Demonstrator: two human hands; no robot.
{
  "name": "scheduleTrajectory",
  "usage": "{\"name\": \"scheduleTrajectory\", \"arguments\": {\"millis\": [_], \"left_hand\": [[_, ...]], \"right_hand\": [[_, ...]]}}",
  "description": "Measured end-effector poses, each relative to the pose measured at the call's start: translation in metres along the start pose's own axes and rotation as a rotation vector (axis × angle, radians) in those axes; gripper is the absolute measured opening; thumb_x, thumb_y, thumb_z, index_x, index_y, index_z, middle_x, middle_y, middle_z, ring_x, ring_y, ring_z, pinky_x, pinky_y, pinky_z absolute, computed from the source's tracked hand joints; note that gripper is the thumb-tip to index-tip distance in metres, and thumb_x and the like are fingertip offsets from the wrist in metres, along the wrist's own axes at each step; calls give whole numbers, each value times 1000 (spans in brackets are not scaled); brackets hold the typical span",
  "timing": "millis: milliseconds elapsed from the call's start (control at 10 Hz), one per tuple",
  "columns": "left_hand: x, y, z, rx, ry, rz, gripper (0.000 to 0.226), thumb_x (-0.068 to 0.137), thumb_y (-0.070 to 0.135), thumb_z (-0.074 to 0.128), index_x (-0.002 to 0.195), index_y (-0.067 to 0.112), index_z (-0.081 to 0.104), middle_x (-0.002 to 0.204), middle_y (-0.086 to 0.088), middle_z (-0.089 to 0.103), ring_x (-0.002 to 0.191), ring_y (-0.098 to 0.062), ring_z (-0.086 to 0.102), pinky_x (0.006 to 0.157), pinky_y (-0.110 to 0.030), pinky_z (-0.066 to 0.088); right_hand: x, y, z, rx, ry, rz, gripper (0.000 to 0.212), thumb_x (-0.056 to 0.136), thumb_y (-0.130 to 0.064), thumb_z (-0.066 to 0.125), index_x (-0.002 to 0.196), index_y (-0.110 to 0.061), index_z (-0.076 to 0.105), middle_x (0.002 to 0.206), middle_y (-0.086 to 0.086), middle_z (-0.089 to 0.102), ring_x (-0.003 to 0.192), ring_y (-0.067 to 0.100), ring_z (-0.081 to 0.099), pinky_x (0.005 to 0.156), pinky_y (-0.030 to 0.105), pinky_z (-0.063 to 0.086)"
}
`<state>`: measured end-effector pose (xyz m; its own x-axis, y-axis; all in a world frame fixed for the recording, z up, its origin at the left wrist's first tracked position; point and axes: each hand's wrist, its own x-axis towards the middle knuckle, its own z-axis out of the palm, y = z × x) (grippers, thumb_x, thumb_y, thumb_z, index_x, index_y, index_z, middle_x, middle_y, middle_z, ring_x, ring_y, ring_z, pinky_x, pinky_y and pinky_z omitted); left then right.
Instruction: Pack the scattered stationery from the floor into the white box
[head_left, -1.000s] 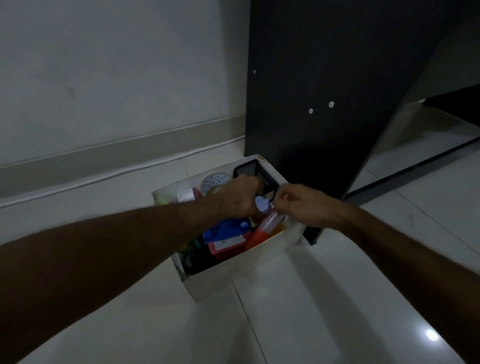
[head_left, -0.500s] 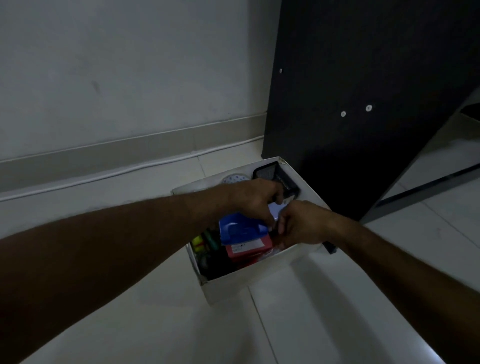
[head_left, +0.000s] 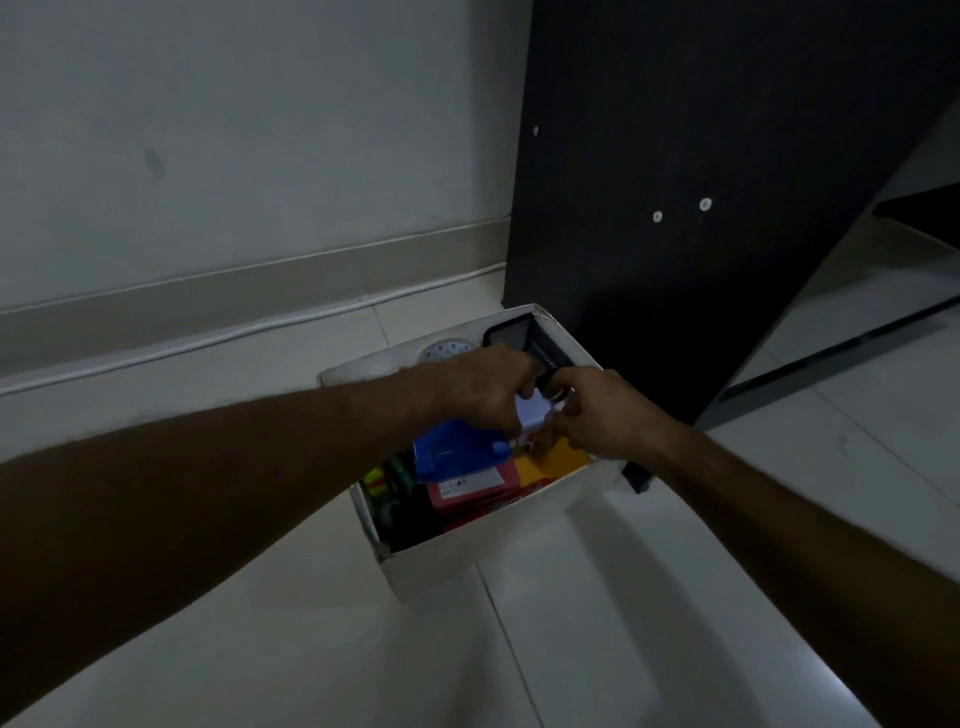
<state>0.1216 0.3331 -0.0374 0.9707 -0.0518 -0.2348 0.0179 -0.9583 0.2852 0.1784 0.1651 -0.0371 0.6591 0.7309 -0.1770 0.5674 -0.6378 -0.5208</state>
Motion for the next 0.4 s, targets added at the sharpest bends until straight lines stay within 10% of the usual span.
{"name": "scheduleTrajectory", "arguments": {"millis": [400], "left_hand": [[-37, 19, -9, 24, 169, 77, 40, 87, 47, 62, 108, 13, 59, 101, -5, 63, 86, -18, 59, 72, -33, 51]], "right_hand": [[-28, 4, -3, -49, 275, -110, 15, 95, -20, 59, 109, -18, 64, 101, -2, 67, 83, 6, 62, 67, 14, 47]]}}
